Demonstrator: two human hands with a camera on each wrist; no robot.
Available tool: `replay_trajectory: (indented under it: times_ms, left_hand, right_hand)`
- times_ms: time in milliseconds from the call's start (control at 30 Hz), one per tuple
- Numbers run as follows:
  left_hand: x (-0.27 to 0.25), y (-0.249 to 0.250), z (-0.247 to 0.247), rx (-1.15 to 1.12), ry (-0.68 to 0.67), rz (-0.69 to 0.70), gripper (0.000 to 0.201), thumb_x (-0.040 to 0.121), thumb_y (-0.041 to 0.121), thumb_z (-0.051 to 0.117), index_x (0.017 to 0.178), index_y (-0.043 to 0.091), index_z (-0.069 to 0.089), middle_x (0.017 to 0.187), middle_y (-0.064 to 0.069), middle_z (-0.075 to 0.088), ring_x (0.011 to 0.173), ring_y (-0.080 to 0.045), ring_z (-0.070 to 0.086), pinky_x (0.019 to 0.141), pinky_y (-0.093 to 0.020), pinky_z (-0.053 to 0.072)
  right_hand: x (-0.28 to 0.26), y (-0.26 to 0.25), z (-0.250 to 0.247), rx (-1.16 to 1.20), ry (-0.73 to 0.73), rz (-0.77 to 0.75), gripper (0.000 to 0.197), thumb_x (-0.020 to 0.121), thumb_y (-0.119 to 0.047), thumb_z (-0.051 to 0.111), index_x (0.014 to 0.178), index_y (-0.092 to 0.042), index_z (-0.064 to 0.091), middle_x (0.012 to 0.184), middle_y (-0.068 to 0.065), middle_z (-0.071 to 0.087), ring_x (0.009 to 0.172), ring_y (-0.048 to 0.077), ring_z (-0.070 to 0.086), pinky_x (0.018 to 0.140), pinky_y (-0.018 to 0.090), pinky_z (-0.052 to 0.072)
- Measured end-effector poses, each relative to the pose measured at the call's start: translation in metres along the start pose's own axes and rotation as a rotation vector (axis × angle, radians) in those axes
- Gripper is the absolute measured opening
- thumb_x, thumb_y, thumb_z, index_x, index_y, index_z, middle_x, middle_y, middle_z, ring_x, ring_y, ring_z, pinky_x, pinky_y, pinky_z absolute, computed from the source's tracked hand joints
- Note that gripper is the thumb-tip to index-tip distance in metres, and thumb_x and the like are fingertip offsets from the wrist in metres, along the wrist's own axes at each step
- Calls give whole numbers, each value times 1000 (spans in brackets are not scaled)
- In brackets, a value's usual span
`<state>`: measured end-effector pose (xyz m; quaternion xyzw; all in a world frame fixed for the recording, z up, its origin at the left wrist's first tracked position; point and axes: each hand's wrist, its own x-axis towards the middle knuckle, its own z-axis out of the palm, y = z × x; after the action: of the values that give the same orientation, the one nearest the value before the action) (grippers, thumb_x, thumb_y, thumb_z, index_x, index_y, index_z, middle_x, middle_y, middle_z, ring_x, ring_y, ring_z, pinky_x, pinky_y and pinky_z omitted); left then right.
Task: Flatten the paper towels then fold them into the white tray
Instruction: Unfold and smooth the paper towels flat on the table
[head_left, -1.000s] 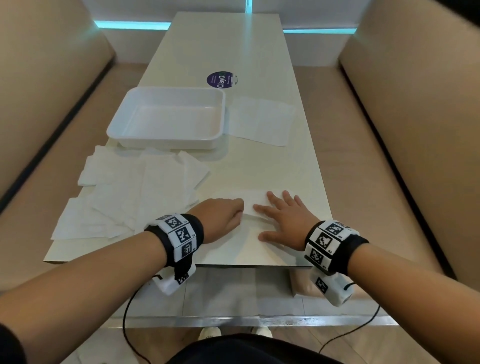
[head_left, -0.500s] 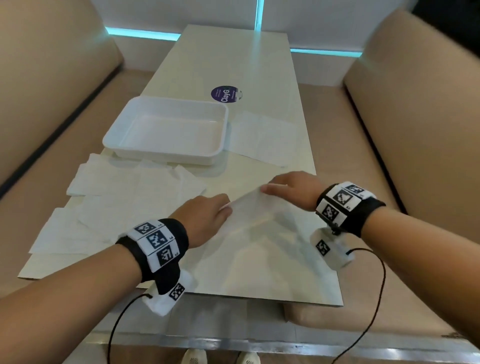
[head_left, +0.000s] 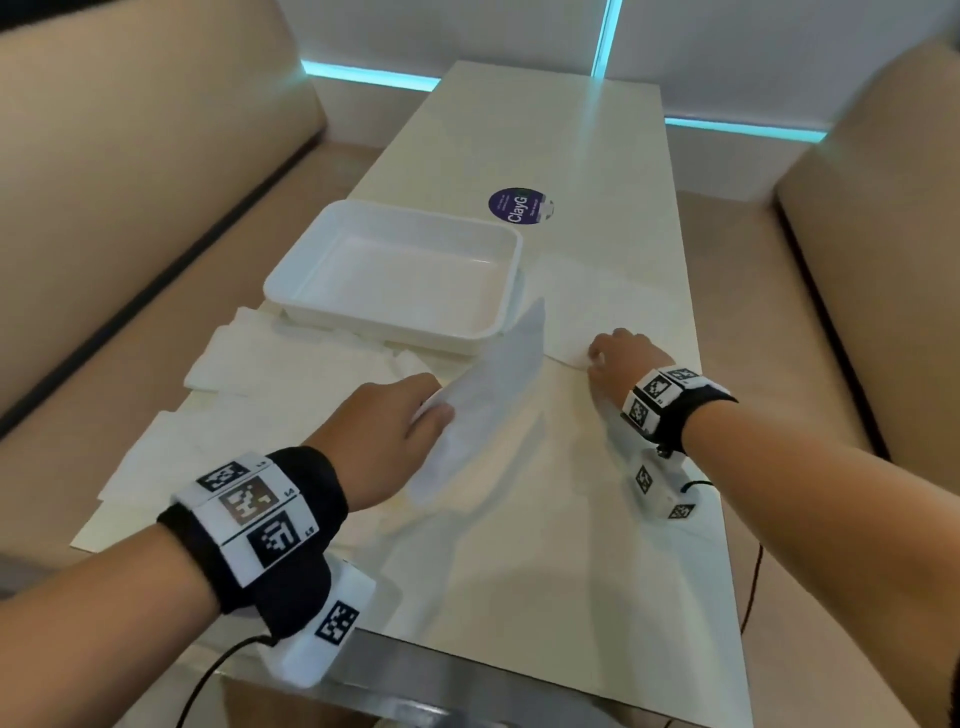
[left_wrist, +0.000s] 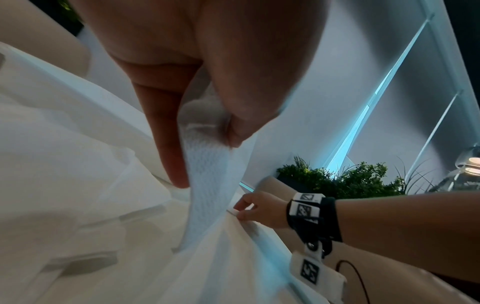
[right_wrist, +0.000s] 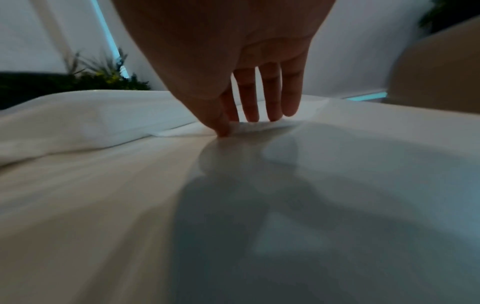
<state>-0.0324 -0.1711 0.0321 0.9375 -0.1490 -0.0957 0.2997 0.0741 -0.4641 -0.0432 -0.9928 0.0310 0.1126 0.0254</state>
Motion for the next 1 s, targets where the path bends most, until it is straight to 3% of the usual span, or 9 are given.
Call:
replay_trajectory:
  times_ms: [200,400,500,567,667,867,1000]
  left_hand:
    - [-4,-10,-6,-27,27,-35,34,100,34,43,76,10,43,68,-9,53,59,-22,46,54,-29,32]
    - [-1,-46,-14,58,11,-205,31,97,32,47,82,5,54,79,-4,57,77,-24,53,56,-27,32]
    - [1,-64,-20,171,19,-263,30,96,32,48,78,9,52,77,-3,54,83,-28,55,60,-30,32]
    - [2,-75,-24,214,19,-295,27,96,34,51,86,9,56,88,-7,60,86,-29,56,63,-30,38]
    - [2,-88,-27,304,13,-342,36,94,37,55,109,5,59,112,-13,62,100,-31,57,77,-31,44]
    - [1,-104,-26,481,-23,-370,39,89,39,59,110,7,51,111,-14,61,98,-31,57,74,-33,44]
    - [-1,-96,-22,604,51,-272,57,85,41,63,127,9,42,127,-14,48,117,-34,44,93,-42,41]
  right_hand:
    - [-57,-13,0,-146,-9,-69,19,94,-24,41,106,-17,55,93,0,46,88,21,55,73,32,45]
    - [-144,-36,9,-110,-54,-117,20,93,-26,42,105,-17,56,106,2,53,96,22,56,70,29,39]
    - [-175,-45,20,-93,-49,-107,19,93,-26,42,103,-18,56,106,1,53,94,21,55,69,29,40]
    - [-190,-50,25,-73,-47,-93,19,93,-24,42,103,-18,57,106,1,54,93,21,55,69,29,41]
    - [-207,-55,30,-39,-38,-69,21,93,-25,42,104,-18,58,107,1,54,94,21,57,70,29,43]
    - [-229,-56,36,45,-36,-2,23,92,-27,43,107,-24,60,109,-3,56,98,20,57,70,28,38]
    - [-238,-52,34,111,-36,47,22,92,-30,44,105,-26,60,107,-5,57,96,18,58,70,28,39]
